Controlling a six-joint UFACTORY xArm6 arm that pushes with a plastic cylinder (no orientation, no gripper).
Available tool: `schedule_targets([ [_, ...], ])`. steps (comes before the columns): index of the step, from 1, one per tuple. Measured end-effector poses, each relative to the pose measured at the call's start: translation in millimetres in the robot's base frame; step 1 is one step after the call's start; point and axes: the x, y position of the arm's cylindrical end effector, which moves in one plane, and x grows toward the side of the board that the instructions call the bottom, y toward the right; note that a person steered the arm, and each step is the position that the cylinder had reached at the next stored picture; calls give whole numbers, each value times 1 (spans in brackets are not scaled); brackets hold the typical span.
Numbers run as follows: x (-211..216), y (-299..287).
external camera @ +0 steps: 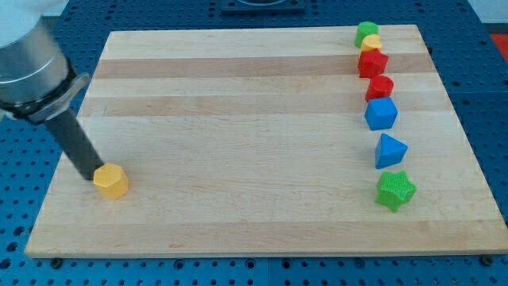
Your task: Move the yellow hexagon below the green star
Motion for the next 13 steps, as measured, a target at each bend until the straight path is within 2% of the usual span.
schedule_targets([
  [1,26,43],
  [3,28,204],
  [5,50,195],
  [6,57,277],
  [7,57,271],
  [8,75,258],
  [9,93,273],
  [11,93,373],
  [12,95,399],
  [13,101,399],
])
